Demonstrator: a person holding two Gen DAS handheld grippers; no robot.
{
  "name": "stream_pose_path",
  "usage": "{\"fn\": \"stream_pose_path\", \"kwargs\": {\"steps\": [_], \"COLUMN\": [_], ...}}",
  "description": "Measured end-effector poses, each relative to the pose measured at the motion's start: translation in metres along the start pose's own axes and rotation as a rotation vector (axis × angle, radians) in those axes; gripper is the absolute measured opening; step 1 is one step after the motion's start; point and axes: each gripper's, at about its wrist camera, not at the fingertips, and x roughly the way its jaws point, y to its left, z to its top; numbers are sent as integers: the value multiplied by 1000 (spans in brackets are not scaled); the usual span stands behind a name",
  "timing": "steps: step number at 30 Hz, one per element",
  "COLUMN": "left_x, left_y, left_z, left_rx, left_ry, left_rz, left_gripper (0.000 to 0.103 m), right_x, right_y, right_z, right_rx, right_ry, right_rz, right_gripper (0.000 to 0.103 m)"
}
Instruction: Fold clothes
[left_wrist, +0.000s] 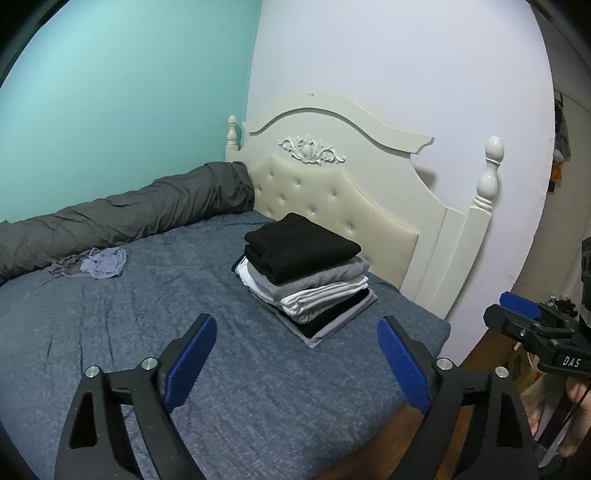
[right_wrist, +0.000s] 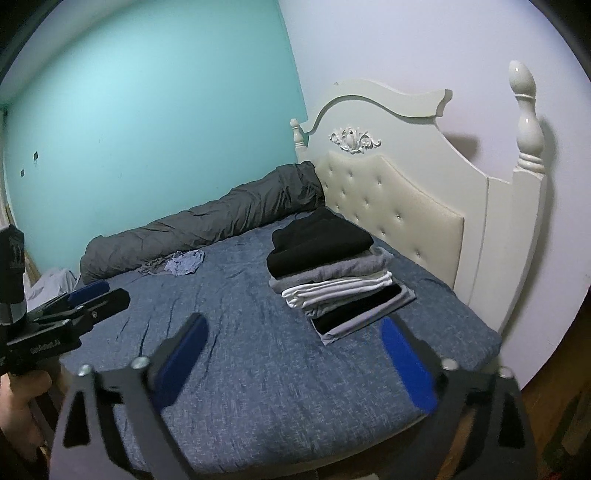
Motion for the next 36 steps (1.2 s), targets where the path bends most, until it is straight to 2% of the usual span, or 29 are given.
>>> {"fn": "stream_pose_path", "kwargs": {"steps": [2, 36], "left_x": [-3, -3], "left_y": [3, 13], "left_z": [-2, -24], "left_rx": [-18, -30], "left_ry": [-8, 30], "left_rz": [-9, 9], "left_gripper": [103, 103], "right_x": [0, 6], "right_y": [1, 11], "right_z": [-1, -20], "right_rx": [3, 15], "right_ry": [-1, 4], "right_rz": [-3, -30], "right_gripper": [100, 102]}}
